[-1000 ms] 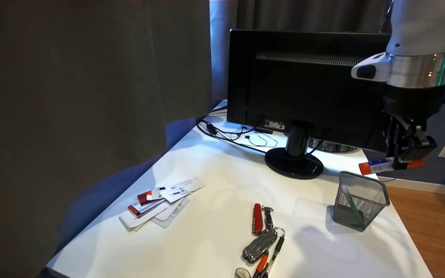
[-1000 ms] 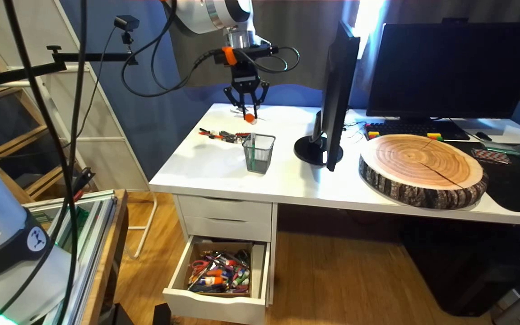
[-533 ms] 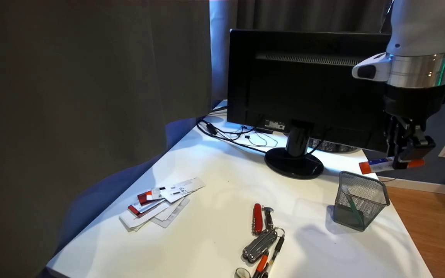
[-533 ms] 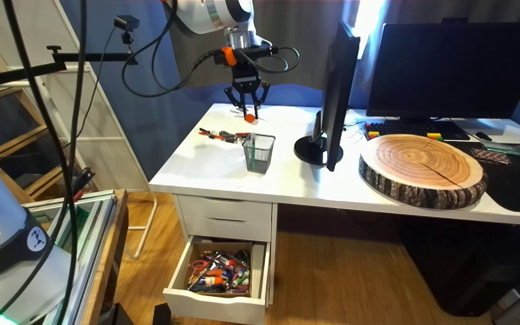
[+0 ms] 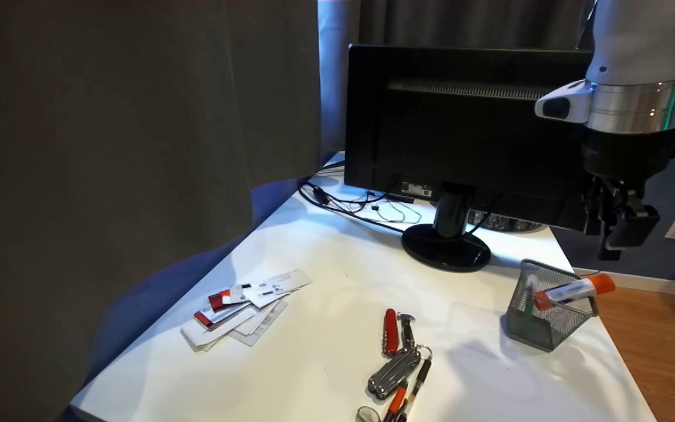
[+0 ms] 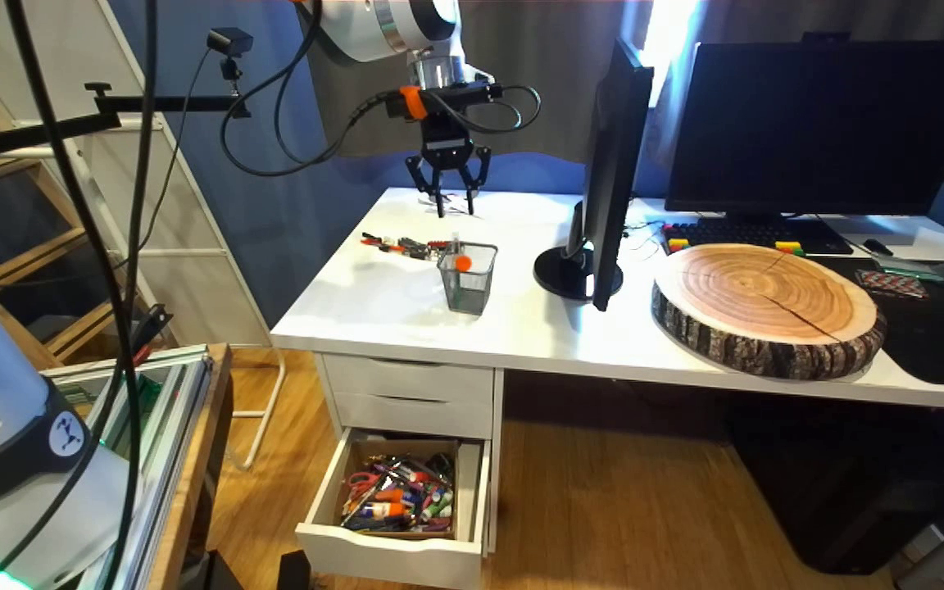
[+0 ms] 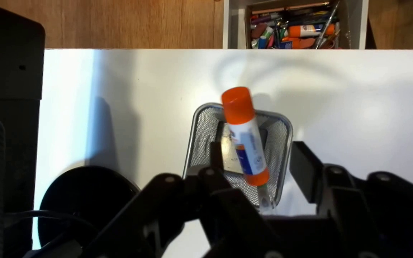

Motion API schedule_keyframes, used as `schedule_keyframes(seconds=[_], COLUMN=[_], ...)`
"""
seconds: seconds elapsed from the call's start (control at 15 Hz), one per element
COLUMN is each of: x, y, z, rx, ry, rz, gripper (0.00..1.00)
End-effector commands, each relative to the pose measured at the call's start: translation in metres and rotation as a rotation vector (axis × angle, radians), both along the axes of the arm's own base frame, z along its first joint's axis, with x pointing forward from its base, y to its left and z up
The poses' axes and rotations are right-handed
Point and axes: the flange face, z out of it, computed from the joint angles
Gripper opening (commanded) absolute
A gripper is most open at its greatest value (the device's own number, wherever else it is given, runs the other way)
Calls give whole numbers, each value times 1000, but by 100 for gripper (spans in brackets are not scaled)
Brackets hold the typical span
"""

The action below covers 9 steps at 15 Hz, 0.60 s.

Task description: Place the basket upright then pick up the green pen and glue stick from the counter and put them in the basket

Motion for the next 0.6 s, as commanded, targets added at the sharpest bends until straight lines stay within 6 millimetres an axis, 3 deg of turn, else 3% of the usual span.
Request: schedule_keyframes(seconds=[0.0,0.13,0.2,0.53], x=[-2,-2,-2,-3], y=[0,0,0,2], z=[2,2,1,1], rx=[-3,1,0,29], ry=[-26,-30,-33,-28], rz=[-14,-22,-25,-48], gripper=[84,98,100,100])
